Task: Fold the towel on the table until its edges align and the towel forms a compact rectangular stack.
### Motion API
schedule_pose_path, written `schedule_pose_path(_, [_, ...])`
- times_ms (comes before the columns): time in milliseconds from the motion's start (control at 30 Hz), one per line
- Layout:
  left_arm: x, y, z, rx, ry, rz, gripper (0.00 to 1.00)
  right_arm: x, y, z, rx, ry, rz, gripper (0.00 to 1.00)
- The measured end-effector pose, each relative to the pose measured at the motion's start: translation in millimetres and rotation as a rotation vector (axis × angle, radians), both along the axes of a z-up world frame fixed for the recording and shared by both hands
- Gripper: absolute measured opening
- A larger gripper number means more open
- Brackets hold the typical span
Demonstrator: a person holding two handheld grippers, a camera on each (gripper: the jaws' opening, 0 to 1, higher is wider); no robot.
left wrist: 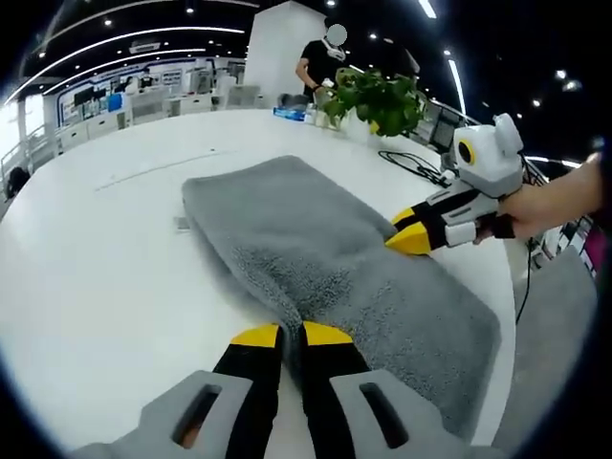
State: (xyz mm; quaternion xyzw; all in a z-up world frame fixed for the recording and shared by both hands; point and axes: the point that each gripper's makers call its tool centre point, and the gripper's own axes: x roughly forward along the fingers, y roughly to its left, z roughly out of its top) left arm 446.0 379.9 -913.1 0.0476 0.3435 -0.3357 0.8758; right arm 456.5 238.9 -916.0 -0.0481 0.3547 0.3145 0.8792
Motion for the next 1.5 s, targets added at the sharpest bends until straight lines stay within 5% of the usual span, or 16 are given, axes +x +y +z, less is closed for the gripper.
schedule_pose_path(333, [0.2, -0.6, 0.3, 0.011, -0.002, 0.012, 0.07, 1.1, -0.2, 0.9, 0.012, 0.013, 0.017, 0.11])
schedule_pose_path(800, [-0.8, 3.3, 0.8, -0.006, 0.068, 0.036, 0.14, 1.1, -3.8, 0.2, 0.024, 0.064, -0.012, 0.17])
schedule_pose_path(933, [2.0, 8.9, 1.7, -0.007, 0.069, 0.070, 0.24, 3.3, -6.5, 1.3, 0.044, 0.102, -0.071, 0.22])
schedule_pose_path(1200, [3.9, 10.2, 13.8, -0.051, 0.067, 0.083, 0.57, 1.3, -4.3, 4.5, 0.043, 0.098, -0.039, 0.48])
schedule_pose_path(1500, [5.3, 11.8, 27.5, -0.054, 0.033, 0.060, 0.72, -0.4, 3.3, 22.4, 0.030, 0.063, 0.023, 0.57])
